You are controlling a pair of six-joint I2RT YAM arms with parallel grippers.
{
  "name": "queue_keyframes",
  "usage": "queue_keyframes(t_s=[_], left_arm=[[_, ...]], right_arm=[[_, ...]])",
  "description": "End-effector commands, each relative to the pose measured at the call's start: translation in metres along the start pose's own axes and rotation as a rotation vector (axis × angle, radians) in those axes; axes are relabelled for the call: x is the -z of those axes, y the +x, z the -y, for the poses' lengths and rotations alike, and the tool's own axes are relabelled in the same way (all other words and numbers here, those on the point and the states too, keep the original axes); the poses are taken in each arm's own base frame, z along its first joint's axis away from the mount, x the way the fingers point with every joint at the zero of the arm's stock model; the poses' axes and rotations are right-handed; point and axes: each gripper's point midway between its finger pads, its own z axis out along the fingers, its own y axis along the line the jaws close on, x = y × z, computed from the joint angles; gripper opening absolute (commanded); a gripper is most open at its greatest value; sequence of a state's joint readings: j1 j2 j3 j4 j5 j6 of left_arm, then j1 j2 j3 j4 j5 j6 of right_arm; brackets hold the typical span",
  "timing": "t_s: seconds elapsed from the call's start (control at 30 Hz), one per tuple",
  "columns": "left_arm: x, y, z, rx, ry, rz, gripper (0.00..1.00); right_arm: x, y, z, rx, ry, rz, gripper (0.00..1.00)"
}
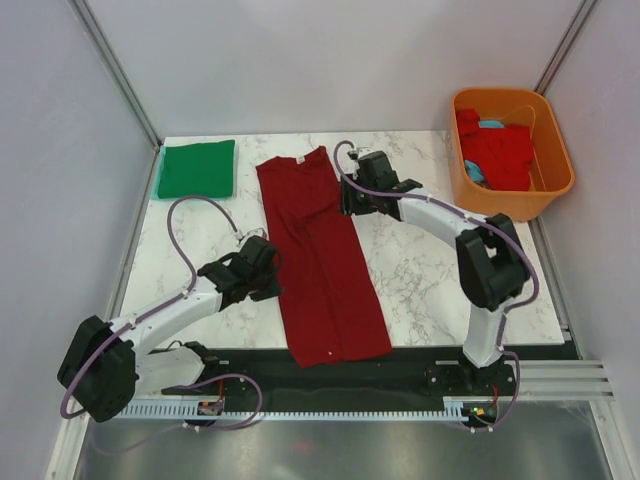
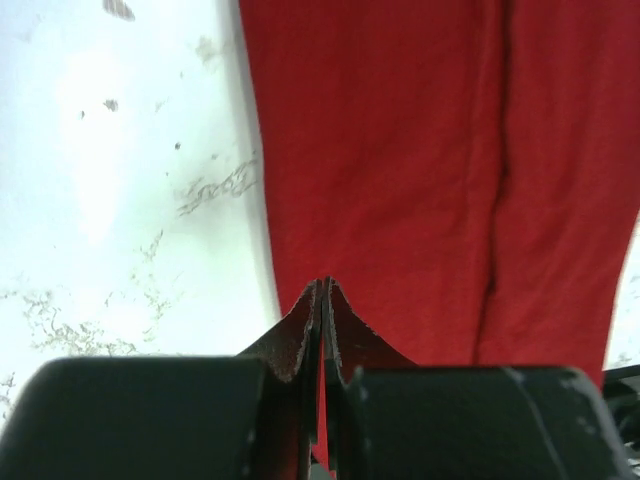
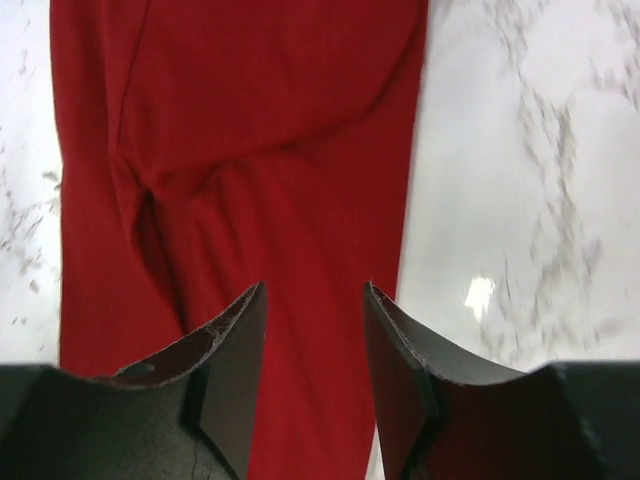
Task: Fold and stack the t-shirts
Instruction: Fold the tshirt
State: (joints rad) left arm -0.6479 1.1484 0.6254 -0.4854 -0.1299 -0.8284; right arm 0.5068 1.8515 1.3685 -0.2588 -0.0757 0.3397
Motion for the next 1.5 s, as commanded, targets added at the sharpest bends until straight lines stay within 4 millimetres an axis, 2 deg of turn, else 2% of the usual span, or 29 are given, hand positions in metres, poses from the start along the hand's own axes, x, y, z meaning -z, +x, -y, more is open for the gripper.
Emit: queue_keyframes(t_s=[0.0, 0.03, 0.07, 0.1, 0.13, 0.17, 0.23, 0.27, 0.3, 0.33, 0.37, 0.4, 0.43, 0.47, 0.5, 0.53, 0.6, 0.67, 0.8, 1.0, 1.1, 1.13, 1.2, 1.23, 1.3, 1.33, 1.37, 1.4, 1.47], left_arm=[[0.018, -0.034, 0.013, 0.008, 0.047, 0.103, 0.05], [0.019, -0.036, 0.012, 0.015, 0.05, 0.112, 0.05], [0.02, -0.04, 0.008, 0.032, 0.045, 0.124, 0.05], [0.022, -0.042, 0.005, 0.043, 0.047, 0.136, 0.05], [0.031, -0.015, 0.005, -0.089, 0.12, 0.015, 0.44], [0.034, -0.02, 0.003, -0.079, 0.125, 0.034, 0.45], [0.044, -0.027, 0.005, -0.083, 0.155, 0.081, 0.47], [0.047, -0.031, 0.005, -0.082, 0.162, 0.099, 0.47], [0.05, -0.034, 0.006, -0.079, 0.17, 0.112, 0.47], [0.057, -0.039, 0.009, -0.075, 0.189, 0.138, 0.47], [0.059, -0.042, 0.01, -0.073, 0.194, 0.148, 0.47], [0.063, -0.045, 0.012, -0.071, 0.203, 0.16, 0.47], [0.065, -0.048, 0.013, -0.068, 0.207, 0.169, 0.47], [0.065, -0.053, 0.011, -0.073, 0.188, 0.19, 0.48], [0.068, -0.057, 0.012, -0.077, 0.189, 0.203, 0.49], [0.068, -0.061, 0.01, -0.076, 0.174, 0.217, 0.48], [0.071, -0.069, 0.011, -0.08, 0.167, 0.239, 0.49], [0.07, -0.074, 0.009, -0.077, 0.154, 0.244, 0.49], [0.067, -0.084, 0.014, -0.08, 0.15, 0.233, 0.49], [0.05, -0.087, 0.026, -0.071, 0.153, 0.166, 0.49], [0.04, -0.092, 0.032, -0.069, 0.152, 0.155, 0.49], [0.034, -0.093, 0.033, -0.066, 0.145, 0.145, 0.49], [0.032, -0.097, 0.042, -0.065, 0.167, 0.134, 0.49], [0.026, -0.098, 0.043, -0.062, 0.162, 0.121, 0.49], [0.025, -0.11, 0.055, -0.065, 0.183, 0.135, 0.49], [0.023, -0.111, 0.06, -0.069, 0.197, 0.122, 0.49], [0.019, -0.117, 0.069, -0.076, 0.209, 0.115, 0.49], [0.015, -0.119, 0.073, -0.08, 0.214, 0.104, 0.49], [0.007, -0.125, 0.084, -0.091, 0.233, 0.077, 0.49]], right_arm=[[-0.03, -0.038, -0.015, 0.135, -0.073, 0.069, 0.52], [-0.047, -0.029, -0.007, 0.163, -0.061, 0.039, 0.53], [-0.051, -0.043, -0.01, 0.178, -0.067, 0.066, 0.54], [-0.057, -0.046, -0.008, 0.185, -0.064, 0.067, 0.55], [-0.07, -0.042, 0.0, 0.186, -0.056, 0.05, 0.56], [-0.072, -0.056, -0.004, 0.198, -0.075, 0.075, 0.57], [-0.088, -0.057, 0.005, 0.191, -0.074, 0.066, 0.59], [-0.089, -0.073, 0.004, 0.195, -0.085, 0.096, 0.6], [-0.103, -0.067, 0.009, 0.192, -0.077, 0.078, 0.61], [-0.108, -0.071, 0.016, 0.186, -0.069, 0.082, 0.62], [-0.11, -0.088, 0.014, 0.188, -0.077, 0.113, 0.62], [-0.125, -0.076, 0.022, 0.181, -0.066, 0.079, 0.63], [-0.131, -0.079, 0.029, 0.176, -0.058, 0.082, 0.63], [-0.133, -0.093, 0.03, 0.175, -0.054, 0.109, 0.62], [-0.146, -0.085, 0.037, 0.169, -0.047, 0.091, 0.61], [-0.147, -0.097, 0.04, 0.166, -0.047, 0.117, 0.6], [-0.162, -0.092, 0.046, 0.158, -0.059, 0.107, 0.59], [-0.166, -0.102, 0.041, 0.158, -0.091, 0.133, 0.56], [-0.181, -0.104, 0.035, 0.138, -0.158, 0.162, 0.53], [-0.189, -0.122, 0.045, 0.036, -0.174, 0.241, 0.39], [-0.189, -0.133, 0.06, -0.021, -0.158, 0.28, 0.23], [-0.188, -0.136, 0.066, -0.043, -0.144, 0.289, 0.12], [-0.184, -0.141, 0.081, -0.071, -0.114, 0.3, 0.0], [-0.184, -0.134, 0.091, -0.091, -0.087, 0.287, 0.0], [-0.173, -0.142, 0.112, -0.128, -0.03, 0.305, 0.0], [-0.174, -0.131, 0.122, -0.146, -0.002, 0.284, 0.0], [-0.165, -0.137, 0.129, -0.161, 0.031, 0.3, 0.0], [-0.164, -0.128, 0.142, -0.179, 0.062, 0.282, 0.0], [-0.152, -0.131, 0.151, -0.188, 0.111, 0.291, 0.0]])
